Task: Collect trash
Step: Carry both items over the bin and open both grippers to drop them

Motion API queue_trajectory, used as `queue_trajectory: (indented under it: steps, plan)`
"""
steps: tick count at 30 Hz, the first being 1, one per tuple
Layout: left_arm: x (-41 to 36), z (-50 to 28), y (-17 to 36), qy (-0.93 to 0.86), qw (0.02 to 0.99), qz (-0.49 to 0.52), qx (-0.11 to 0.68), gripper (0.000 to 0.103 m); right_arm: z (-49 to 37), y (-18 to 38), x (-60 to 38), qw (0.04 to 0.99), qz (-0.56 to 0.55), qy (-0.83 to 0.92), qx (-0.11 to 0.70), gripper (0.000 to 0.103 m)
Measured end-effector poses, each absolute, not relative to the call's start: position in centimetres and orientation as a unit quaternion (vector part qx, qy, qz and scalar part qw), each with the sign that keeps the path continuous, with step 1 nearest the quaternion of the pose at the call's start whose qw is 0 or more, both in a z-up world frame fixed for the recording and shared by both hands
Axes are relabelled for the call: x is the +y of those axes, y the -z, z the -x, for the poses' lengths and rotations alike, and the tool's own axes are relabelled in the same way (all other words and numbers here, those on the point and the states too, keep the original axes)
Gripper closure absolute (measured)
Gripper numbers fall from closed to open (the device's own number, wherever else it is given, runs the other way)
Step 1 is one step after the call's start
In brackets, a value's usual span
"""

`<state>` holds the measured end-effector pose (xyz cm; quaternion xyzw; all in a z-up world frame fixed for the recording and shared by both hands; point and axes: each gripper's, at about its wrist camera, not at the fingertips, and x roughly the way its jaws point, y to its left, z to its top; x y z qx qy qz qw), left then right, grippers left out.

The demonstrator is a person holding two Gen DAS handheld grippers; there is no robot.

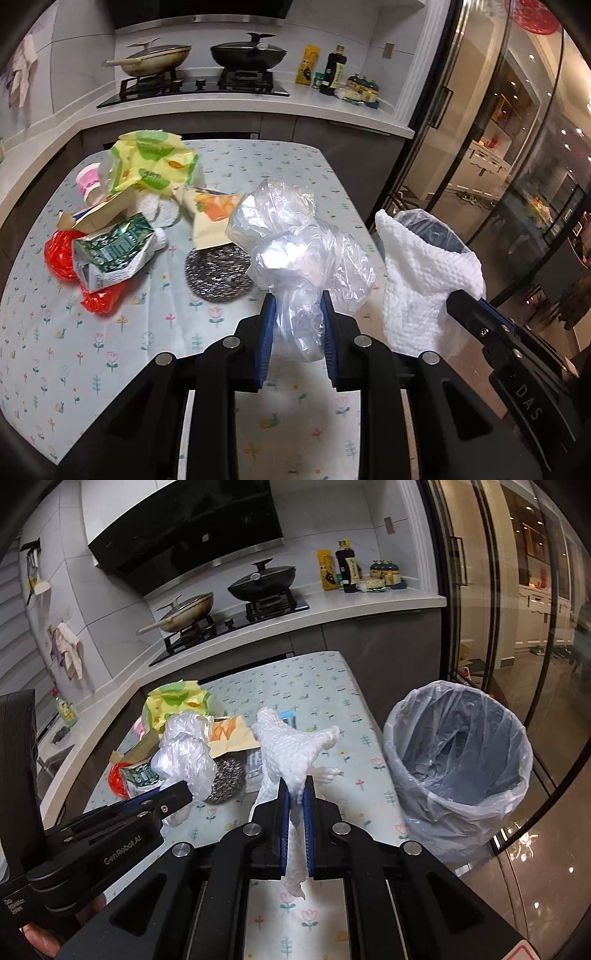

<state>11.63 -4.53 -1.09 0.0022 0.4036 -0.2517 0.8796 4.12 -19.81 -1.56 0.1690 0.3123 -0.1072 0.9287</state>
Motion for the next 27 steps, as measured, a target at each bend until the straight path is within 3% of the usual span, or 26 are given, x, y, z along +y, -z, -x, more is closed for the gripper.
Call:
queue_trajectory:
  steps: [10,27]
  plan:
    - [-14.4,-10.6,0.4,0.343,0.848,-0.038,0.402,0.08,-1.0,1.9,-28.6,0.913,-0.211,0.202,0.286,0.096]
    - [-27.1,-14.3,4.8,0.415,0.786,-0.08,0.452,0.077,-3.9,5.4,-38.4,0.878,-0.266,0.271,0.293,0.096]
